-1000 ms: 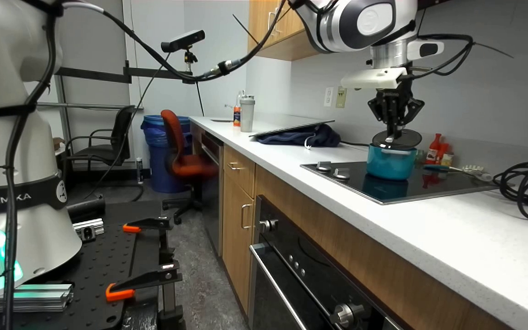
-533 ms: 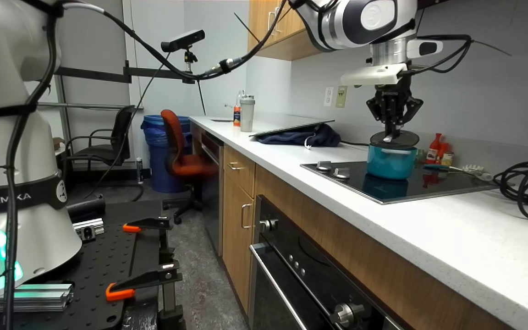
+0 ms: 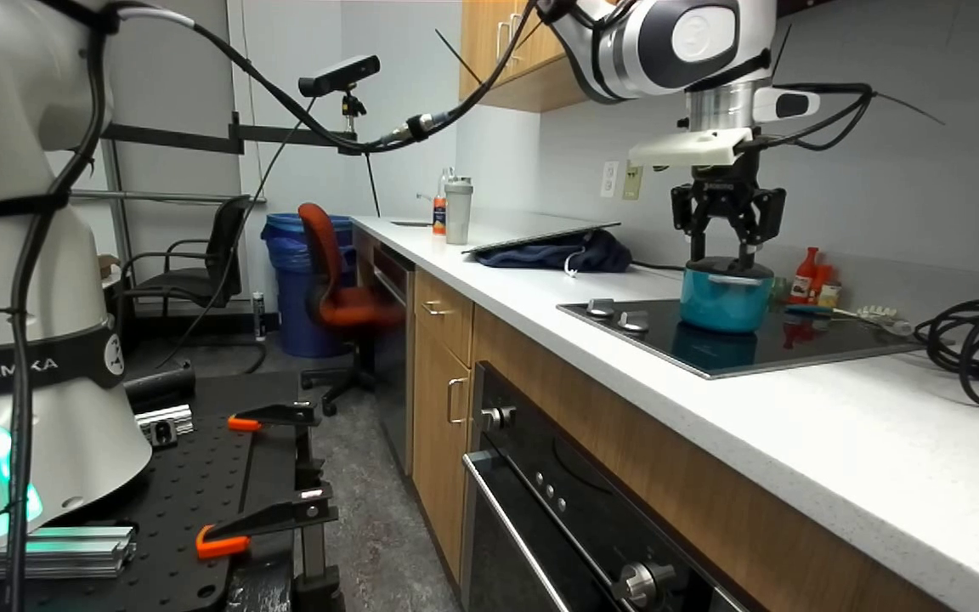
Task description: Put the lid on the pot
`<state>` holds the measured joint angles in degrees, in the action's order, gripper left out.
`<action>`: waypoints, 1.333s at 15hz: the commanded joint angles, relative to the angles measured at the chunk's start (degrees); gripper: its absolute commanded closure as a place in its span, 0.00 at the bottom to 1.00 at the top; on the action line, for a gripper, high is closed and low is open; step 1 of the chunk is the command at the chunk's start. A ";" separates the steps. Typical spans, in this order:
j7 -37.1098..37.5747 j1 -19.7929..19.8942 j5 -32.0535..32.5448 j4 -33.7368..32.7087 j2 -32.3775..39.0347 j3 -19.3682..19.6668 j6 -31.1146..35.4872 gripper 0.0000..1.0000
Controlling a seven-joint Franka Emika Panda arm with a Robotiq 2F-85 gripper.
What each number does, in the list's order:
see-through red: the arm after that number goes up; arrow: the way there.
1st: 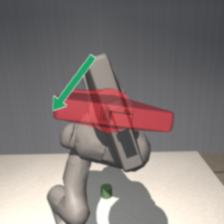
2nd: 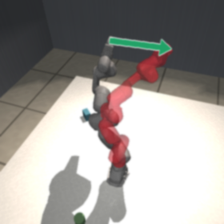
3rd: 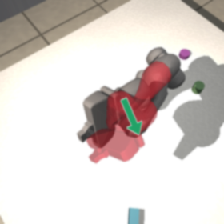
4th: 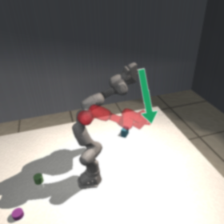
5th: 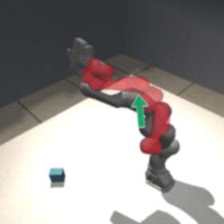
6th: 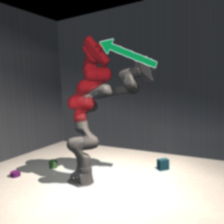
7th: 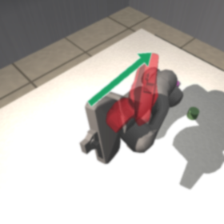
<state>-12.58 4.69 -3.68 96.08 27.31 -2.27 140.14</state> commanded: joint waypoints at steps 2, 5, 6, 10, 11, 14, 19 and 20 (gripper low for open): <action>2.24 -1.19 1.97 -3.62 1.84 1.20 -2.80 0.00; 2.22 -1.06 1.72 -4.48 2.16 1.16 -3.27 0.00; 2.26 -1.03 1.68 -4.57 2.16 1.20 -3.23 0.00; 1.56 -0.34 0.96 -3.00 1.17 1.19 -1.81 0.00; 1.42 -0.20 0.89 -2.69 1.00 1.27 -1.66 0.00; 0.79 0.47 0.40 -3.47 1.20 1.43 -1.97 0.00; -0.80 2.21 -0.54 -2.04 -0.41 1.35 -2.45 0.00; -0.97 2.44 -0.47 -1.92 -0.62 1.41 -2.54 0.00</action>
<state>-12.57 6.11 -3.67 93.90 27.94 -0.73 139.14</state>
